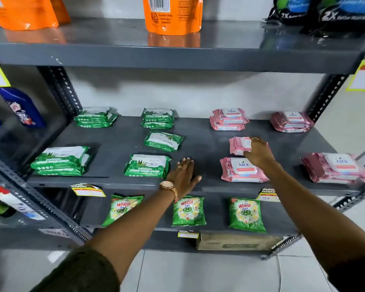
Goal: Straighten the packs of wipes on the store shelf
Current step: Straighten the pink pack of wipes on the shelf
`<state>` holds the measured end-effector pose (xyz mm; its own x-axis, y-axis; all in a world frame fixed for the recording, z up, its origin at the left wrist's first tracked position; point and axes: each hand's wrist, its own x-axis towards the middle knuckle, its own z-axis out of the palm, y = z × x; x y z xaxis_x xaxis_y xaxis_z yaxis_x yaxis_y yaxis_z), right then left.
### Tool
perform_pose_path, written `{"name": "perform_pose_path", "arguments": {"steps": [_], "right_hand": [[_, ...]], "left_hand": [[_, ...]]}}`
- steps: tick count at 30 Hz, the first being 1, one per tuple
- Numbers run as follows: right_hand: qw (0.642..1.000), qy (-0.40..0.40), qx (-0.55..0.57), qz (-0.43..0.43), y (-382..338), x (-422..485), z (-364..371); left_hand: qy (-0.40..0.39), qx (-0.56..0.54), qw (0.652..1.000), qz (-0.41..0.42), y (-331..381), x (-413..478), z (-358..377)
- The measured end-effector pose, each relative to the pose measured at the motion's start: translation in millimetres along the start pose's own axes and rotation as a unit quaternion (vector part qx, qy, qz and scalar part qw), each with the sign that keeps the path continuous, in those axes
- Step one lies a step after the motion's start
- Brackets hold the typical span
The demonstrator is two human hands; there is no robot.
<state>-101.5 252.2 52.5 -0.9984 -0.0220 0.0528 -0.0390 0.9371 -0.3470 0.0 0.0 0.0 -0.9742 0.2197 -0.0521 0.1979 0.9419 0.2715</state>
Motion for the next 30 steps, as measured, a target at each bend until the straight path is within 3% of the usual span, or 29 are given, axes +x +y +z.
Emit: {"name": "perform_pose_path", "arguments": {"steps": [5,10,20,26,30], "right_hand": [[0.997,-0.075,-0.023,0.017,8,24,-14],[0.99,-0.13,-0.043,0.014,15,45,-8],[0.996,-0.073,0.034,-0.022,-2,43,-45],[0.982,-0.169,0.066,-0.061,-21,-16,-59],[0.983,-0.172,0.042,-0.055,-22,-36,-45]], "left_hand": [[0.073,0.052,0.996,-0.006,-2,-1,15],[0.088,0.06,0.994,0.006,-6,8,26],[0.104,0.061,0.993,0.009,-8,9,29],[0.125,0.051,0.991,0.015,-7,8,28],[0.119,0.054,0.991,0.01,-7,8,28]]}}
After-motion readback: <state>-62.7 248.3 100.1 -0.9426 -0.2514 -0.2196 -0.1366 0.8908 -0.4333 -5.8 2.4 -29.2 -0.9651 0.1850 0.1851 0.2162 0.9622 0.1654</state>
